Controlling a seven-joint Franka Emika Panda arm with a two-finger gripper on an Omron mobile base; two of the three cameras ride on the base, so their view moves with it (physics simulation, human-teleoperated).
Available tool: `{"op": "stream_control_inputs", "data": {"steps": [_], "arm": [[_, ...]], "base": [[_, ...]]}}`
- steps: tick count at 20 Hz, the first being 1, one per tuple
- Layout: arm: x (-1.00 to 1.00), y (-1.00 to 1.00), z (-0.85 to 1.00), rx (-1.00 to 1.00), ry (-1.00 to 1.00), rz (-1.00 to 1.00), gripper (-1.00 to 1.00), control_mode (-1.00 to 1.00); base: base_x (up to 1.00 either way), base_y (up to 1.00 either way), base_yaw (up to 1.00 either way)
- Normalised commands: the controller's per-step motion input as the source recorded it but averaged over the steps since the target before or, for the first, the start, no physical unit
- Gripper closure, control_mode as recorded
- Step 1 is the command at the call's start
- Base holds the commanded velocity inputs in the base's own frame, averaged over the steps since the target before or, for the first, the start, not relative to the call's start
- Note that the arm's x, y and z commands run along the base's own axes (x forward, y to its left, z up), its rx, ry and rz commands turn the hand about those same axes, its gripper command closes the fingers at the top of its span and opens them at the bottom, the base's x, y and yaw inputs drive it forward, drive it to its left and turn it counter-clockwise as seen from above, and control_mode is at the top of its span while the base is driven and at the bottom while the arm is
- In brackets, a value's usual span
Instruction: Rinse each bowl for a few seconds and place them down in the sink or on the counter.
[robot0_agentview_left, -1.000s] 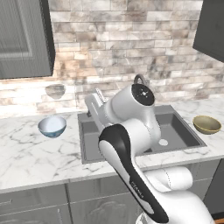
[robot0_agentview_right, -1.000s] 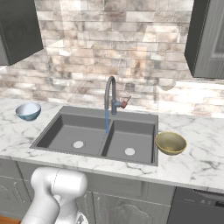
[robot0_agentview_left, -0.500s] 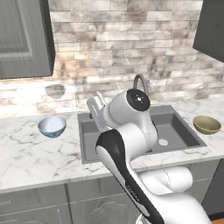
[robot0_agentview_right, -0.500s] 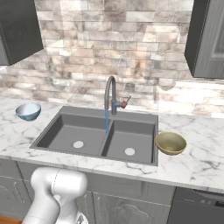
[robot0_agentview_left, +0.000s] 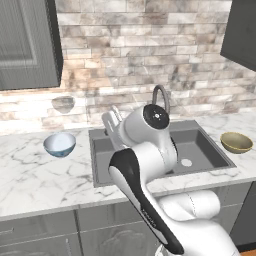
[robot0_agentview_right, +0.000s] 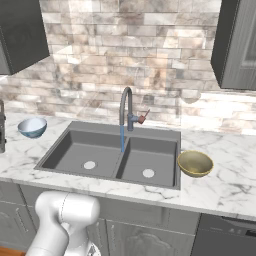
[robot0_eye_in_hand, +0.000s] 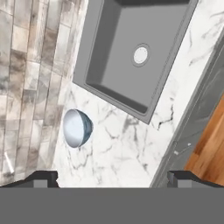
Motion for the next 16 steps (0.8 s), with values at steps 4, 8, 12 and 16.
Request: {"op": "stream_control_inputs", "data": {"steps": [4,8,12,16], "arm": [[0.26,-0.12,-0.09,0.06,0.0,0.04,-1.0,-1.0],[0.26,-0.07,-0.09,0.07,0.0,0.07,-1.0,-1.0],[0.25,-0.02,-0.11,0.1,0.0,0.1,-1.0,-1.0],[0.13,0.0,-0.13,0.02,-0.05,0.08,-1.0,-1.0]], "base": [[0.0,0.0,0.0],[0.0,0.0,0.0],[0.0,0.0,0.0],[0.0,0.0,0.0]]}}
